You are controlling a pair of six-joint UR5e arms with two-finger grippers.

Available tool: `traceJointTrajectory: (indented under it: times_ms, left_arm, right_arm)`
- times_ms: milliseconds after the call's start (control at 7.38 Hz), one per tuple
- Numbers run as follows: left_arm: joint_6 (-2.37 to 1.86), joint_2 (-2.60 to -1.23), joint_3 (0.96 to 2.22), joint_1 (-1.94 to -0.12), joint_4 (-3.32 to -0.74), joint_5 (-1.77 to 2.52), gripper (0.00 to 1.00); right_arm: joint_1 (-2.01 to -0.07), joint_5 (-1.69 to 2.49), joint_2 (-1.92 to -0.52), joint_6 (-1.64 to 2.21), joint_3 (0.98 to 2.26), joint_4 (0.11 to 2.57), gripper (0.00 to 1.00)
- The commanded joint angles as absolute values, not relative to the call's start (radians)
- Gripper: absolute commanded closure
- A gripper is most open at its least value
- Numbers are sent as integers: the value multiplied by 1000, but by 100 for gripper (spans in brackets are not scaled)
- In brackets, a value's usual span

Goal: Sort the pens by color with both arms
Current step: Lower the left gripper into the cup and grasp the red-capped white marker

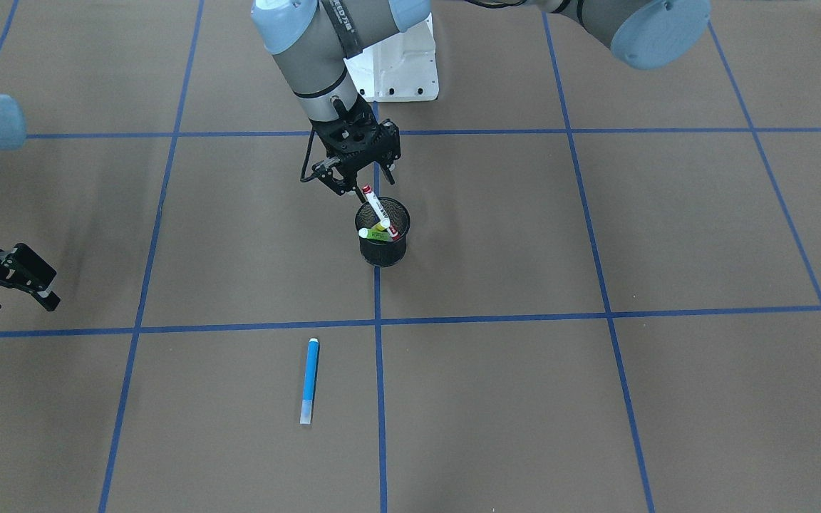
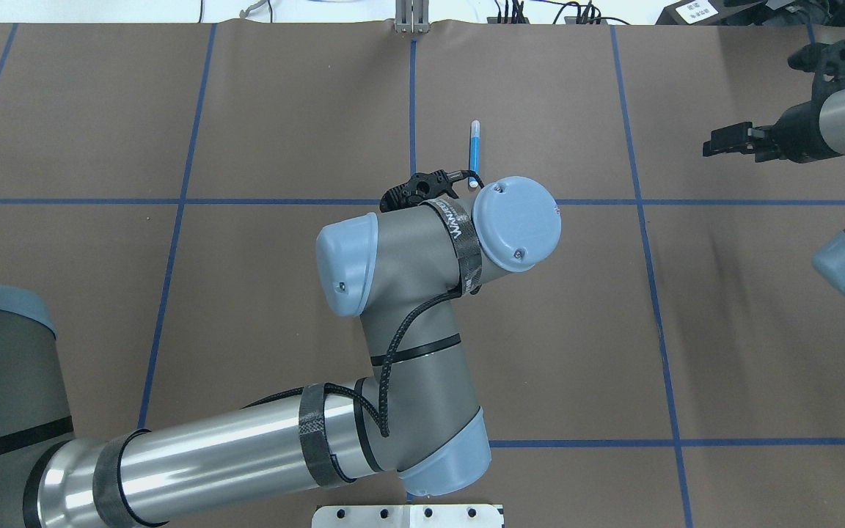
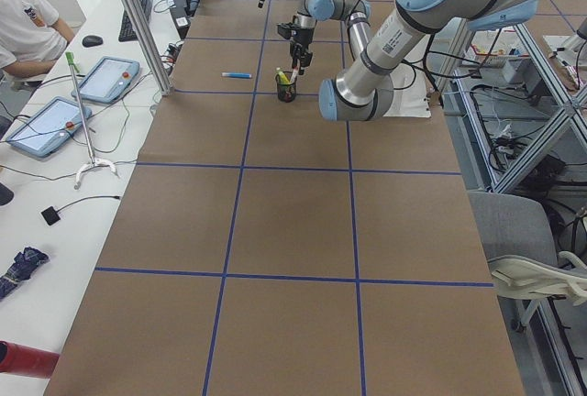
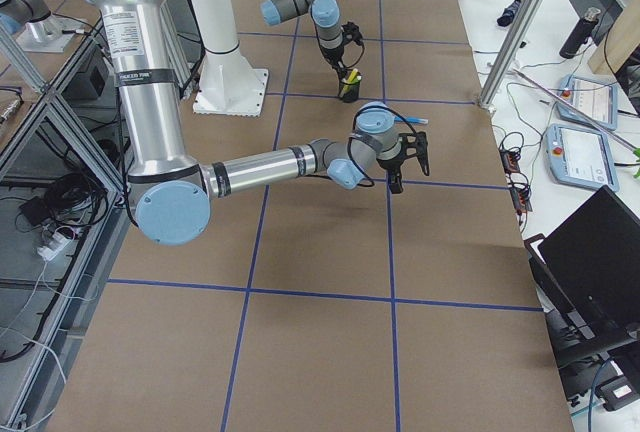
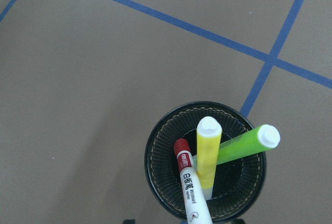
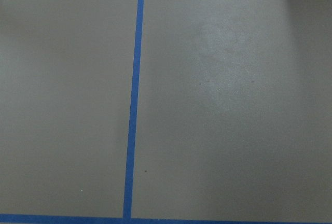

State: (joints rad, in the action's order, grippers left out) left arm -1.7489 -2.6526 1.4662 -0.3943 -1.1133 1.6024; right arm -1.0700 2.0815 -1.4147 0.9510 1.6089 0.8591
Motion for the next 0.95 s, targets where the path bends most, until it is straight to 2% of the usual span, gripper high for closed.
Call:
traceJointTrajectory:
  times_ms: [0,271,407,814]
  left_arm:
    - [-1749,-2649,1465,-394,-1115,1603,50]
    - [-1749,-2649,1466,-396,-1115,1603,93]
    - [-1749,-2648,1465,-394,-1115,1605,100]
    - [-1747,-2651,1506,-396,-1112,1603,100]
  right_arm:
    - [-1071,2083,-1417,953,1614,859,1]
    - [-1074,2083,-1417,953,1617,859,1]
    - [-1077,2086,-1414,953,1623,859,1]
    - [-1077,2085,-1414,953,1626,859,1]
